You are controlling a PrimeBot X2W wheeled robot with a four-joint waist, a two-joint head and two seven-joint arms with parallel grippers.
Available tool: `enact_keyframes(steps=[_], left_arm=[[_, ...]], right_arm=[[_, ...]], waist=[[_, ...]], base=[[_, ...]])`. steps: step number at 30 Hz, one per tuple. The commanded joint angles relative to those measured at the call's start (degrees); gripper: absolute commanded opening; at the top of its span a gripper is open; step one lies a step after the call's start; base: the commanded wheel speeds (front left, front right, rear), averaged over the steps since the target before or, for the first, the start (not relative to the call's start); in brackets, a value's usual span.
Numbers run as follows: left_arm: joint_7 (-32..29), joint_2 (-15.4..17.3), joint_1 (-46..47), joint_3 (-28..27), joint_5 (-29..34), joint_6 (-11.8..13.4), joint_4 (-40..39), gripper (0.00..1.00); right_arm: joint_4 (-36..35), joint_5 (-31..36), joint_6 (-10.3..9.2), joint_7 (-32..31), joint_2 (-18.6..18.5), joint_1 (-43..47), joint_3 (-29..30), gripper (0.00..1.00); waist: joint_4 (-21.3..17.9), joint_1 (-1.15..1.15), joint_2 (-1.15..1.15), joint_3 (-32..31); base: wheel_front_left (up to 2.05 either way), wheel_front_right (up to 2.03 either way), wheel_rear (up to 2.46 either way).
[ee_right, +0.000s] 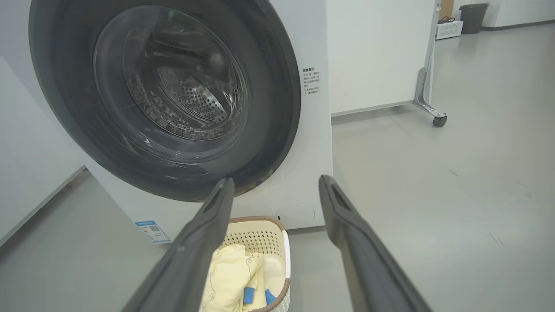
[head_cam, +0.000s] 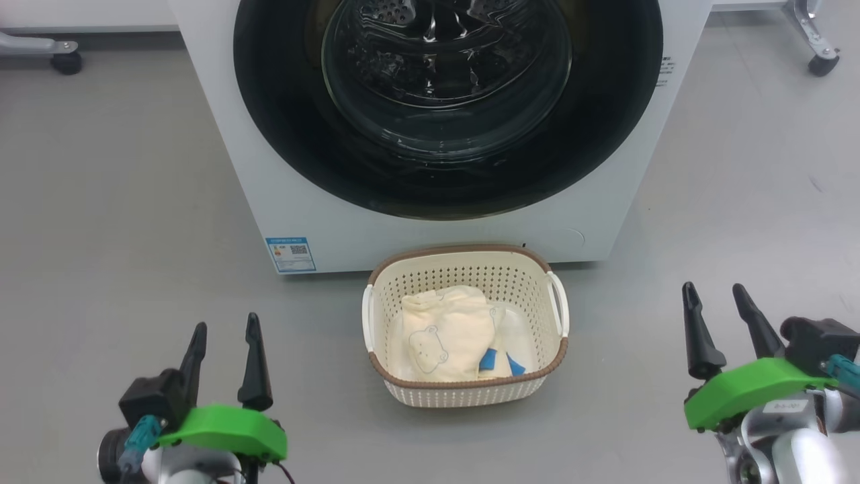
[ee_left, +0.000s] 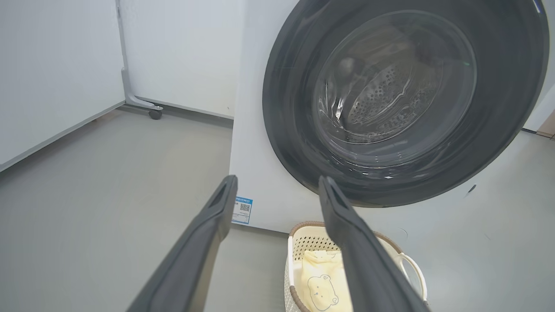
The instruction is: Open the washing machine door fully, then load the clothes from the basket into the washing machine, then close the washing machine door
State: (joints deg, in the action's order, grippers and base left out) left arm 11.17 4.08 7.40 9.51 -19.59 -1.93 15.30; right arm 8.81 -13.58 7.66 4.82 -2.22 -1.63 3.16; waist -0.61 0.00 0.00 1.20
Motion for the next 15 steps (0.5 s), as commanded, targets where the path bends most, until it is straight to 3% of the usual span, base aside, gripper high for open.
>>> enact_keyframes(steps=[1, 15], left_arm=[[0.87, 1.2, 3.46, -1.37, 1.66, 0.45, -1.58, 1.0], [3.22, 1.46, 4.78, 0.11, 11.15, 1.35, -1.74, 1.0]], right_arm=[[-2.35, 1.72, -0.15, 0.83, -0.63, -3.01, -1.28, 1.0], [-3.84, 10.57, -0.17, 2.18, -0.67, -2.97, -3.34, 1.0]], waist=[[-0.02, 0.0, 0.0, 0.04], [-0.1, 0.0, 0.0, 0.7]], base=[[0.0, 0.0, 0.0], [0.0, 0.0, 0.0]])
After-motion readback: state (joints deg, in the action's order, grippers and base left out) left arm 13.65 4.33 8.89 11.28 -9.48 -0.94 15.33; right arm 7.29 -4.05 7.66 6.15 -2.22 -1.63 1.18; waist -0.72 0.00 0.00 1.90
